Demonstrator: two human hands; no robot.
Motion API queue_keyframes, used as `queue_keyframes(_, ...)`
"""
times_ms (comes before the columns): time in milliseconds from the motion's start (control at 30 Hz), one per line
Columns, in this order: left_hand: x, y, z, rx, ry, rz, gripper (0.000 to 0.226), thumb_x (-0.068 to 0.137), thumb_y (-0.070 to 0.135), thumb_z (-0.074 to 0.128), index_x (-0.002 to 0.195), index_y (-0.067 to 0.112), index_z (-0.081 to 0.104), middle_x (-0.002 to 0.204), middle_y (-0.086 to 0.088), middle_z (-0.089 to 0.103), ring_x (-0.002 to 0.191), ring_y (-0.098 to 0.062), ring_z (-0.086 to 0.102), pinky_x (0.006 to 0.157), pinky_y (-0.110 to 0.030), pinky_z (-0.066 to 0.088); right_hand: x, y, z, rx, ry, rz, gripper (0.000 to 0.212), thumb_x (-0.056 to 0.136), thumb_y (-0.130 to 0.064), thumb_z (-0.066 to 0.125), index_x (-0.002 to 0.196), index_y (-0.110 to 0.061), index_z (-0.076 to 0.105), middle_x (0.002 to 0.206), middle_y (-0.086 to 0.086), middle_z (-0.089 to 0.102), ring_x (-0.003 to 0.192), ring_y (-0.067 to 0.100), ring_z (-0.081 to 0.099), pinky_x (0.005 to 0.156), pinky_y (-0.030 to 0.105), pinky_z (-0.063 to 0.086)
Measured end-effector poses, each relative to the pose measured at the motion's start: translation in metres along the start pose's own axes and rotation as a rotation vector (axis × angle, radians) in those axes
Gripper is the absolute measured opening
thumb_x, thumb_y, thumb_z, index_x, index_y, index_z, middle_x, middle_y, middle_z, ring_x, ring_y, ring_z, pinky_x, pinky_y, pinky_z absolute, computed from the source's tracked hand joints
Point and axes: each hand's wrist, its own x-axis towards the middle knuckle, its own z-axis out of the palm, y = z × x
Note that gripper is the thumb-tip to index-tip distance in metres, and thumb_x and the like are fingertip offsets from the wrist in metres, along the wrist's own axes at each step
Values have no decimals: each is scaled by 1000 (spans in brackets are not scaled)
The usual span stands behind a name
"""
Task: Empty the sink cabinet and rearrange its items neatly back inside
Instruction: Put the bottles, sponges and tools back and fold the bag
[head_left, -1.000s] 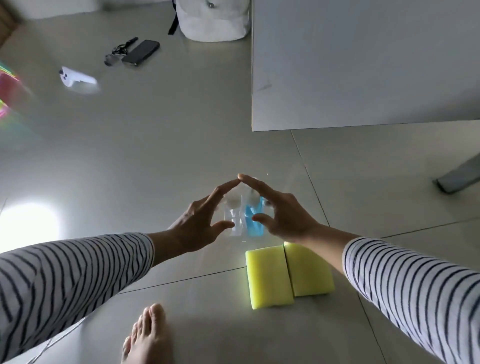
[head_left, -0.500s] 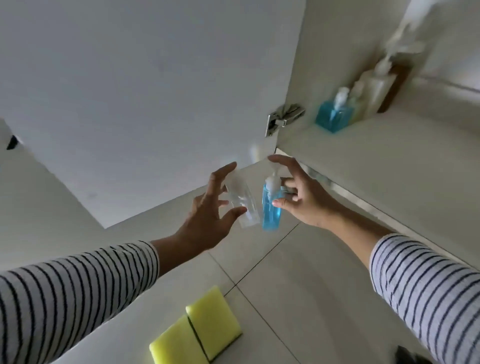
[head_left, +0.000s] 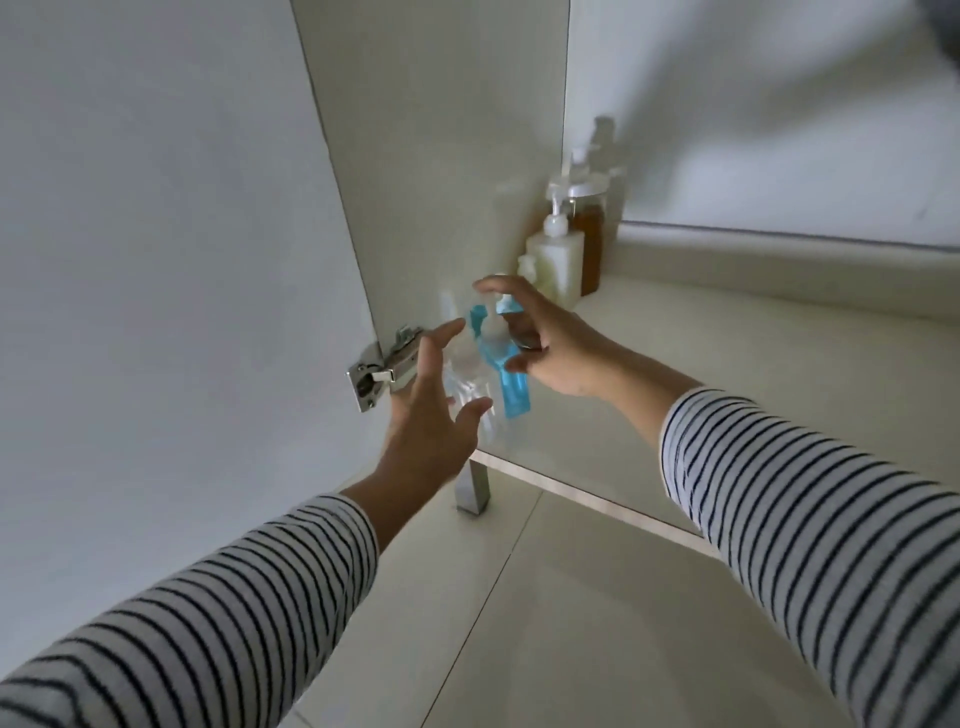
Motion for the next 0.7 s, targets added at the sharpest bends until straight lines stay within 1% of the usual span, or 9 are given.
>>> queue_keyframes(67, 10, -6, 7, 13, -17, -33, 73, 80, 12, 72, 133, 36, 29, 115, 11, 49, 99, -18, 58, 92, -43, 52, 10, 15, -2, 48, -14, 17, 81, 83, 10, 59, 119, -59, 38, 107, -4, 55, 95, 12, 60, 81, 31, 54)
queue_keyframes(133, 19, -12, 13, 26, -26, -73, 73, 79, 13, 73, 132, 38, 30, 115, 8, 53, 89, -14, 60, 90, -37, 52, 17, 29, -5, 89, 14, 30, 72, 85, 13, 53, 119, -51, 46, 95, -13, 52, 84, 6, 57, 76, 25, 50)
queue_keyframes(233, 31, -16, 20, 69, -6, -73, 73, 78, 13, 74, 136, 30, 33, 131, 3, 53, 84, -4, 53, 85, -24, 45, 26, 44, -8, 120, 91, 22, 75, 86, 14, 52, 104, -59, 47, 95, -11, 55, 87, 8, 60, 89, 30, 52)
queue_keyframes(267, 36, -17, 22, 88, 2, -71, 73, 78, 13, 75, 136, 28, 33, 133, 2, 53, 85, -5, 52, 83, -23, 43, 28, 47, -9, 94, 101, 14, 73, 87, 11, 52, 108, -58, 47, 99, -10, 56, 92, 9, 61, 92, 29, 52)
queue_keyframes(367, 51, -22, 30, 141, 35, -91, 75, 76, 14, 76, 137, 28, 35, 135, 3, 52, 93, -12, 57, 82, -21, 40, 35, 53, -10, 48, 99, 12, 67, 92, 4, 51, 136, -45, 38, 115, -5, 53, 106, 12, 58, 97, 22, 47)
queue_keyframes(433, 60, -27, 36, 172, 65, -70, 78, 73, 14, 78, 138, 26, 37, 134, -2, 52, 102, -19, 59, 86, -25, 42, 38, 57, -10, 60, 78, 19, 72, 92, -2, 55, 143, -45, 28, 121, -7, 48, 110, 9, 55, 97, 19, 44)
queue_keyframes(533, 71, -35, 41, 230, 87, -46, 79, 72, 14, 79, 138, 22, 38, 127, -9, 55, 107, -22, 56, 87, -25, 40, 46, 64, -9, 41, 133, 51, 80, 87, -9, 64, 143, -48, 23, 120, -6, 48, 105, 7, 53, 91, 15, 42)
queue_keyframes(600, 77, -39, 42, 297, 96, -30, 80, 72, 16, 80, 139, 21, 37, 123, -10, 56, 107, -24, 57, 86, -26, 37, 52, 68, -6, -24, 243, 45, 79, 83, -12, 69, 143, -45, 29, 114, 0, 49, 94, 9, 54, 86, 13, 43)
queue_keyframes(700, 84, -41, 42, 383, 98, -52, 80, 74, 18, 78, 141, 22, 34, 116, -11, 56, 104, -24, 54, 82, -24, 33, 61, 71, 3, 48, 384, 36, 71, 77, -11, 76, 136, -35, 45, 96, 3, 52, 78, 12, 53, 72, 4, 44)
